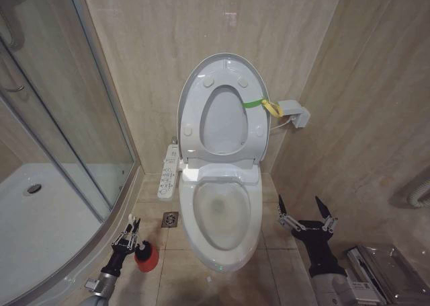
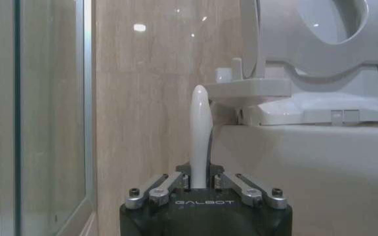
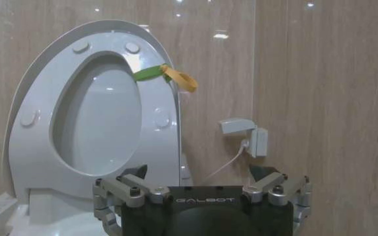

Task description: Open the toilet lid, clean the toilet bowl with a toilet brush, close the toilet lid, and flush.

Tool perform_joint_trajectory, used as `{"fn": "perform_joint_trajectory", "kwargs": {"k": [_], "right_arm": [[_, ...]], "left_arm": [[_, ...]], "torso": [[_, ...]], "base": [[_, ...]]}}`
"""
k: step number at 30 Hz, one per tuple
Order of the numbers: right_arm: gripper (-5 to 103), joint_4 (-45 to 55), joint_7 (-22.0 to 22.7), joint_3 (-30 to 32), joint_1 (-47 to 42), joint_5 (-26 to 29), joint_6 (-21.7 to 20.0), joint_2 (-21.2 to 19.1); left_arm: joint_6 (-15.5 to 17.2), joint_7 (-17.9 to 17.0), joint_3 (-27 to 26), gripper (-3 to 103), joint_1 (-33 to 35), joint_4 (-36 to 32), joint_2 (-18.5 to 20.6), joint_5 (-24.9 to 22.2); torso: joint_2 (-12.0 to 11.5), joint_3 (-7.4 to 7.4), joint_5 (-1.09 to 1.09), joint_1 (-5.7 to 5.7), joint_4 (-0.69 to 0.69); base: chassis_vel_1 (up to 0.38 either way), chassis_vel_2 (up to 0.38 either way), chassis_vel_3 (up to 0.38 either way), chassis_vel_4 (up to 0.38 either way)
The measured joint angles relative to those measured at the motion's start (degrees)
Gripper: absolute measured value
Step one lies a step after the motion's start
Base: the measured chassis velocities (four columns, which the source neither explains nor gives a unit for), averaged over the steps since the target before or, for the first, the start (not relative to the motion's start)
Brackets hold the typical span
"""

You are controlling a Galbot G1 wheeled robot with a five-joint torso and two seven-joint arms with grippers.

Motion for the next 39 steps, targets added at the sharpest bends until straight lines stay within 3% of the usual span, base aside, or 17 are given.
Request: {"fn": "perform_joint_trajectory", "kwargs": {"k": [20, 35, 36, 37, 38, 39], "right_arm": [[100, 0.0, 0.0, 0.0, 0.0, 0.0, 0.0, 0.0], [100, 0.0, 0.0, 0.0, 0.0, 0.0, 0.0, 0.0], [100, 0.0, -0.01, 0.0, 0.0, 0.0, 0.0, 0.0], [100, 0.0, -0.01, 0.0, -0.02, 0.0, 0.0, -0.06], [100, 0.0, 0.0, -0.01, 0.0, 0.0, 0.01, 0.02], [100, 0.0, 0.0, 0.0, 0.0, 0.0, 0.0, -0.01]], "left_arm": [[-0.04, 1.89, -1.72, 16, 0.62, 7.08, -1.17, -0.91], [-0.27, 0.95, -1.98, 14, 1.96, 8.42, -2.8, -1.34], [0.13, 0.57, -1.8, 14, 2.46, 8.31, -2.86, -1.34], [0.16, 0.35, -1.73, 14, 3.1, 7.83, -2.99, -1.32], [0.15, 0.12, -1.79, 14, 3.34, 7.21, -2.96, -1.32], [0.14, -0.2, -1.94, 14, 3.59, 6.62, -2.87, -1.32]], "torso": [[0.34, 0.2, 0.01, 0.14, 0.01], [0.43, 0.24, 0.03, 0.17, -0.01], [0.42, 0.26, 0.0, 0.18, -0.01], [0.42, 0.3, -0.19, 0.2, 0.11], [0.42, 0.28, -0.04, 0.2, -0.04], [0.44, 0.27, 0.02, 0.19, 0.0]], "base": [[0.0, 0.0, 0.0, 0.0], [0.0, 0.0, 0.0, 0.0], [0.0, 0.0, 0.0, 0.0], [0.0, 0.0, 0.0, 0.0], [0.0, 0.0, 0.0, 0.0], [0.0, 0.0, 0.0, 0.0]]}}
